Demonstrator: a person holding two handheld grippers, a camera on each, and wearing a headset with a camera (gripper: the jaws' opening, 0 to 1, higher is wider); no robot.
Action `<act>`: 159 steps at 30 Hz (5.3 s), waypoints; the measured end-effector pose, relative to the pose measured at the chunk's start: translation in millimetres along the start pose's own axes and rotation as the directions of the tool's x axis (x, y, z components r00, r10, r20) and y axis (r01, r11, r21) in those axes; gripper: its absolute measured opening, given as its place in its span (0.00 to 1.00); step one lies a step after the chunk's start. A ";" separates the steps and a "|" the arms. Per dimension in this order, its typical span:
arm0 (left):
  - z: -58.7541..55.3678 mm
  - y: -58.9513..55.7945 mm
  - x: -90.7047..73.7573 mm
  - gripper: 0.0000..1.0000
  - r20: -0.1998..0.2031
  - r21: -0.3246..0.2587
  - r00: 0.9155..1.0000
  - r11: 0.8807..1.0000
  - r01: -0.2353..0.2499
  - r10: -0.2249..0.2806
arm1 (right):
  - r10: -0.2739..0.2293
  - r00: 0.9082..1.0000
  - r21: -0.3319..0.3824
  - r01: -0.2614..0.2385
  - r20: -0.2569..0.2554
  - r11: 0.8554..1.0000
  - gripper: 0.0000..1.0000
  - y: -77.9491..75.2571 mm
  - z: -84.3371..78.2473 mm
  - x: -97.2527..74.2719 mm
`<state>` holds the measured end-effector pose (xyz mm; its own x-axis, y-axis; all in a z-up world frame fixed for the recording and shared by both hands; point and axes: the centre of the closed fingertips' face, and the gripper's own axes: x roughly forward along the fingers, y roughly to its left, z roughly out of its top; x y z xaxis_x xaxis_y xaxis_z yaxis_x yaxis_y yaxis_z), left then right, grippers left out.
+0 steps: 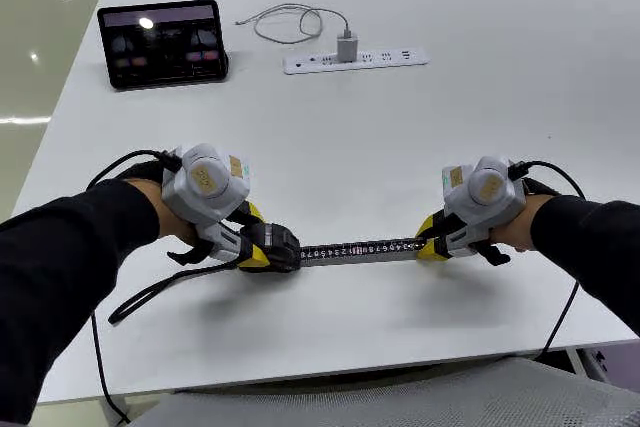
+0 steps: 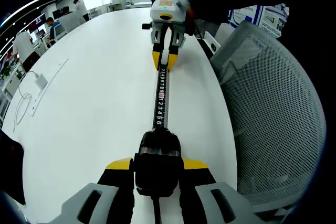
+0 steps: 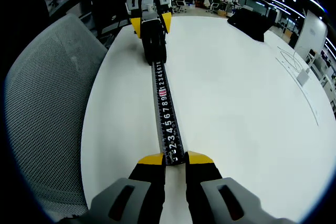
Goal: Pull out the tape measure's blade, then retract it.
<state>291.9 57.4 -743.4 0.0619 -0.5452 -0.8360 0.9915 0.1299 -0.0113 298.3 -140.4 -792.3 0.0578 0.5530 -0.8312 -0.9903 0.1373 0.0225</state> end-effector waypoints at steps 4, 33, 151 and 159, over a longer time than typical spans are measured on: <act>0.0 0.2 0.1 0.28 0.000 0.000 1.000 1.000 -0.001 0.001 | -0.001 1.000 0.001 0.001 -0.003 1.000 0.09 -0.4 -1.3 -1.2; 0.2 0.2 0.6 0.28 0.005 -0.006 1.000 1.000 -0.003 0.003 | -0.008 1.000 0.010 0.008 -0.018 1.000 0.09 -3.1 -12.7 -11.2; -0.9 2.3 2.3 0.29 -0.002 -0.008 1.000 1.000 -0.007 0.007 | -0.058 0.992 -0.067 0.051 -0.108 0.996 0.31 -15.4 -36.6 -36.3; -2.1 7.1 2.3 0.30 -0.015 -0.003 1.000 1.000 -0.027 0.027 | -0.068 0.993 -0.059 0.062 -0.095 0.996 0.32 -12.6 -38.9 -44.4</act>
<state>298.8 58.9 -746.5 0.0873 -0.5293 -0.8439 0.9890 0.1477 0.0097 303.3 -198.6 -777.3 0.1124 0.4617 -0.8799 -0.9905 0.1230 -0.0620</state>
